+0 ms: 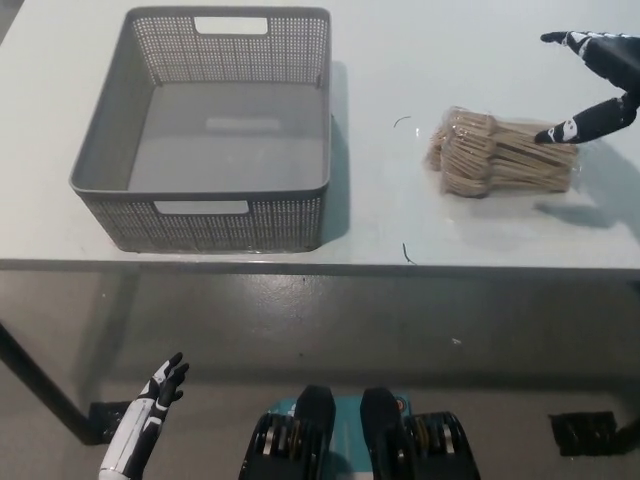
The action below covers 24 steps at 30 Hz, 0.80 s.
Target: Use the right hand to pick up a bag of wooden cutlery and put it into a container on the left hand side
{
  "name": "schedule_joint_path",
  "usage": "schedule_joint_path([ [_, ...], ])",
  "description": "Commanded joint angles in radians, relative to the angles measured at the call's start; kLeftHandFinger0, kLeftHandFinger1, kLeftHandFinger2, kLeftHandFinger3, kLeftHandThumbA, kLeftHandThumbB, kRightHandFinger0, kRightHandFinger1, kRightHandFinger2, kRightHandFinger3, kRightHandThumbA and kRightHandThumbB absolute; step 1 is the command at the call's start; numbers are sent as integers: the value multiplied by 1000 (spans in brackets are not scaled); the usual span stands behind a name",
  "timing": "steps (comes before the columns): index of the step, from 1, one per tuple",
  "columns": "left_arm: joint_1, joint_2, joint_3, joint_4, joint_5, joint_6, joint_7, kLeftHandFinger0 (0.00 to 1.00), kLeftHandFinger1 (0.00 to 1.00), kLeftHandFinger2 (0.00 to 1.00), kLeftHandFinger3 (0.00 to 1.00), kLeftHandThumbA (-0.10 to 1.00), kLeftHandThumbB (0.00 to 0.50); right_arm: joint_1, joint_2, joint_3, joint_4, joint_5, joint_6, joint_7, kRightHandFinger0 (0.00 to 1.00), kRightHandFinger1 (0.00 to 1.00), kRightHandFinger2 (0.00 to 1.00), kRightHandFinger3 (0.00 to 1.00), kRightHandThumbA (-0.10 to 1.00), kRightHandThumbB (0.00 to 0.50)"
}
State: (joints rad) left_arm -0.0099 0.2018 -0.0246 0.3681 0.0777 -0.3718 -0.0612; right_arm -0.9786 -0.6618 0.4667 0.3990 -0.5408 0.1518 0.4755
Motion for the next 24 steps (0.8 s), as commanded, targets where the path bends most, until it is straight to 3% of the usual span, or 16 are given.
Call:
schedule_joint_path([
  [1, -1, 14, 1, -28, 5, -21, -6, 1000, 1000, 1000, 1000, 1000, 211, -120, -4, 44, 76, -73, -62, 59, 1000, 1000, 1000, 1000, 1000, 411],
  [6, -2, 11, 1, -25, -2, -18, -9, 1000, 1000, 1000, 1000, 1000, 210, -165, 25, 104, 166, -117, -67, 75, 1000, 1000, 1000, 1000, 1000, 441],
  [24, -14, 22, -6, -33, 13, -17, -11, 1000, 1000, 1000, 1000, 1000, 240, -245, 131, 135, 436, -148, -133, 31, 1000, 1000, 1000, 1000, 1000, 417],
])
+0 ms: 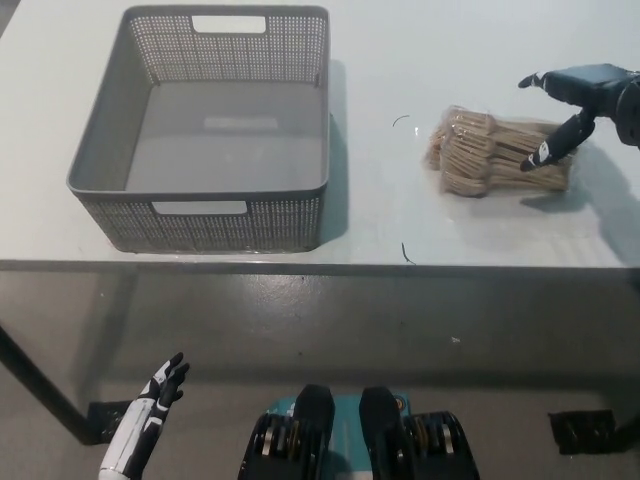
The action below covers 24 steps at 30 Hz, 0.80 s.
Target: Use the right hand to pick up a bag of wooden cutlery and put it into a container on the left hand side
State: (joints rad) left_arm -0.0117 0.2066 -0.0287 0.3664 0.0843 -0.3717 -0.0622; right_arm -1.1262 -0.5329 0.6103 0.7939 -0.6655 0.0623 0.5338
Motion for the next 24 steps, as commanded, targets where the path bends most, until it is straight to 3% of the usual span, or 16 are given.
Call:
schedule_joint_path([
  [1, -9, 18, -2, -32, 7, -16, -11, 1000, 1000, 1000, 1000, 1000, 241, -99, 9, -7, 54, -25, -47, -30, 1000, 1000, 1000, 1000, 1000, 416],
  [11, 6, 19, -10, -43, 17, -17, -7, 1000, 1000, 1000, 1000, 1000, 252, -158, 95, 8, 304, -35, -132, -128, 1000, 1000, 1000, 1000, 1000, 482],
  [22, 20, 16, -21, -53, 21, -31, -10, 1000, 1000, 1000, 1000, 1000, 280, -171, 199, 22, 545, -32, -177, -240, 1000, 1000, 1000, 1000, 1000, 500],
  [24, 19, 18, -21, -56, 22, -28, -12, 1000, 1000, 1000, 1000, 1000, 286, -162, 206, 17, 558, -24, -173, -250, 1000, 1000, 1000, 1000, 1000, 482],
])
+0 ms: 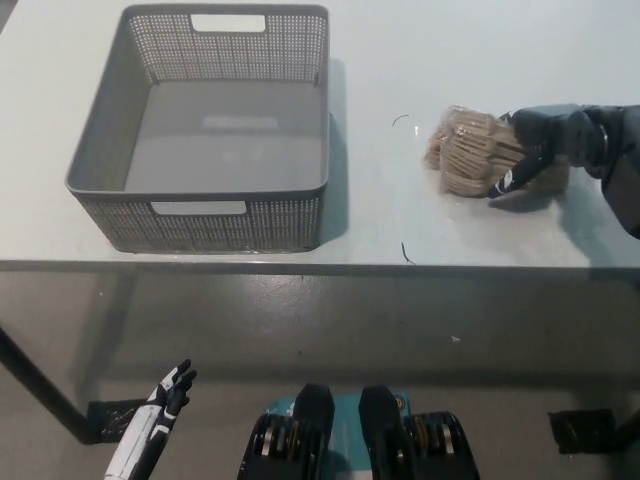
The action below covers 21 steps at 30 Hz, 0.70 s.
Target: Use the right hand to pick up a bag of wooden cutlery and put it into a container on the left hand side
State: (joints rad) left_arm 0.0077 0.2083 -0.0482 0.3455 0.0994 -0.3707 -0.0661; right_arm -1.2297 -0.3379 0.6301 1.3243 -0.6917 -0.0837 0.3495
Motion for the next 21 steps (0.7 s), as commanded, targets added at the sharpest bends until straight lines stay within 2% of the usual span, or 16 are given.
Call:
schedule_joint_path([
  [1, -2, 17, -2, -37, 5, -28, -11, 1000, 1000, 1000, 1000, 1000, 285, -52, 13, -4, 36, 4, -30, -71, 1000, 1000, 1000, 1000, 1000, 492],
  [5, -8, 18, -3, -32, 14, -32, -10, 1000, 1000, 1000, 1000, 1000, 284, -33, 22, -18, 67, 22, -27, -93, 1000, 1000, 1000, 1000, 1000, 487],
  [6, -8, 18, -3, -31, 11, -31, -12, 1000, 1000, 1000, 1000, 1000, 284, -26, 23, -27, 75, 31, -32, -104, 1000, 1000, 1000, 1000, 1000, 433],
  [7, -8, 18, -3, -30, 11, -32, -12, 1000, 1000, 1000, 1000, 1000, 282, -24, 24, -31, 78, 33, -33, -109, 1000, 1000, 1000, 1000, 1000, 438],
  [8, -8, 18, -3, -30, 10, -32, -14, 1000, 1000, 1000, 1000, 1000, 281, -22, 25, -48, 79, 47, -32, -130, 1000, 1000, 1000, 1000, 834, 379],
  [9, -8, 19, -3, -31, 12, -33, -15, 1000, 1000, 1000, 1000, 1000, 278, -16, 24, -53, 78, 50, -52, -175, 796, 886, 966, 1000, 402, 319],
  [10, -8, 19, -4, -31, 14, -33, -14, 1000, 1000, 1000, 1000, 1000, 279, -10, 22, -54, 77, 46, -67, -219, 519, 634, 745, 854, 148, 286],
  [11, -8, 19, -3, -31, 16, -33, -13, 1000, 1000, 1000, 1000, 1000, 279, -5, 21, -54, 77, 40, -77, -259, 405, 537, 665, 770, 42, 274],
  [12, -14, 16, 0, -35, 16, -26, -9, 1000, 1000, 1000, 1000, 1000, 285, -5, 18, -38, 71, 15, -92, -360, 3, 152, 361, 384, -99, 227],
  [13, -14, 15, 0, -33, 15, -26, -10, 1000, 1000, 1000, 1000, 1000, 287, -1, 14, -48, 68, 24, -105, -392, 1, 221, 495, 453, -100, 211],
  [14, -18, 16, 2, -31, 12, -25, -10, 1000, 1000, 1000, 1000, 1000, 288, -3, 13, -58, 68, 33, -112, -406, 16, 374, 763, 630, -100, 204],
  [15, -21, 16, 2, -28, 11, -27, -11, 1000, 1000, 1000, 1000, 1000, 289, -4, 11, -65, 69, 40, -122, -417, 54, 504, 929, 799, -100, 198],
  [16, -22, 16, 2, -24, 14, -30, -9, 1000, 1000, 1000, 1000, 1000, 290, -3, 9, -71, 69, 46, -131, -423, 72, 588, 930, 931, -100, 197],
  [17, -24, 17, 1, -22, 20, -33, -6, 1000, 1000, 1000, 1000, 1000, 277, -6, 9, -75, 69, 48, -133, -427, 73, 609, 955, 957, -100, 191],
  [20, -28, 19, 0, -19, 20, -40, -9, 1000, 1000, 1000, 1000, 1000, 274, -9, 7, -82, 68, 48, -147, -447, 77, 633, 1000, 927, -100, 183],
  [21, -31, 19, 0, -18, 21, -39, -8, 1000, 1000, 1000, 1000, 1000, 279, -10, 6, -83, 67, 47, -151, -455, 81, 611, 983, 845, -100, 174],
])
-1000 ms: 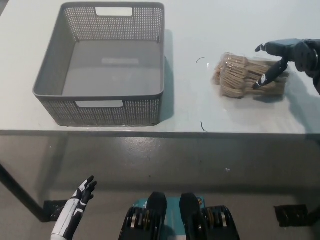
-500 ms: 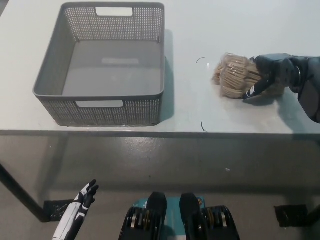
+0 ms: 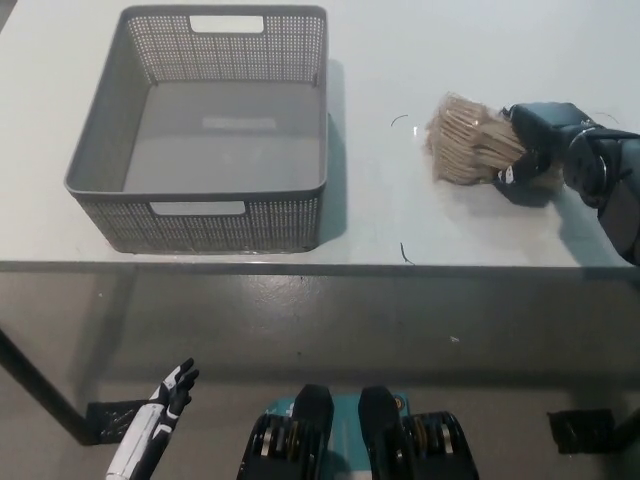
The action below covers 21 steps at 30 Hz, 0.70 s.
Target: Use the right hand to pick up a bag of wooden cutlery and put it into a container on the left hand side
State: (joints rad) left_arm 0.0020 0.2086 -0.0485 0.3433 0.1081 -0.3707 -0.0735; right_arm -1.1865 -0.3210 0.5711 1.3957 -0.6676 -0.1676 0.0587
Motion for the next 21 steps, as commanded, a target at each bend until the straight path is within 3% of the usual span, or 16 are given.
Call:
schedule_joint_path([
  [1, -28, 19, 0, -16, 17, -38, 2, 1000, 1000, 1000, 1000, 1000, 278, -53, -13, -25, -6, 21, -74, -183, 75, 568, 919, 742, -100, 171],
  [2, -28, 19, 0, -18, 20, -35, 2, 1000, 1000, 1000, 1000, 1000, 279, -52, -13, -29, -6, 22, -76, -198, 59, 540, 873, 668, -100, 166],
  [4, -28, 18, -1, -17, 17, -35, 0, 1000, 1000, 1000, 1000, 1000, 281, -53, -12, -37, -5, 29, -80, -208, 15, 522, 870, 649, -100, 149],
  [7, -26, 20, -3, -22, 7, -28, -14, 1000, 1000, 1000, 1000, 1000, 278, -47, -9, -75, -7, 62, -100, -234, 0, 535, 938, 753, -100, 124],
  [10, -28, 20, -2, -16, 8, -33, -14, 1000, 1000, 1000, 1000, 1000, 287, -49, -2, -153, -10, 126, -120, -232, 0, 555, 975, 842, -100, 138],
  [14, -27, 19, -1, -21, 18, -26, -9, 1000, 1000, 1000, 1000, 1000, 297, -67, 8, -306, -18, 234, -171, -241, 0, 382, 795, 788, -100, 162],
  [16, -34, 15, -1, -20, 15, -25, -10, 1000, 1000, 1000, 1000, 1000, 292, -85, 9, -349, -21, 252, -173, -242, 0, 334, 784, 817, -100, 150],
  [19, -36, 15, -1, -12, 14, -32, -10, 1000, 1000, 1000, 1000, 1000, 283, -100, 14, -400, -26, 276, -162, -233, 0, 369, 801, 852, -100, 138],
  [21, -35, 17, -2, -13, 13, -33, -14, 1000, 1000, 1000, 1000, 1000, 283, -113, 18, -439, -27, 301, -141, -217, 27, 451, 870, 889, -100, 137],
])
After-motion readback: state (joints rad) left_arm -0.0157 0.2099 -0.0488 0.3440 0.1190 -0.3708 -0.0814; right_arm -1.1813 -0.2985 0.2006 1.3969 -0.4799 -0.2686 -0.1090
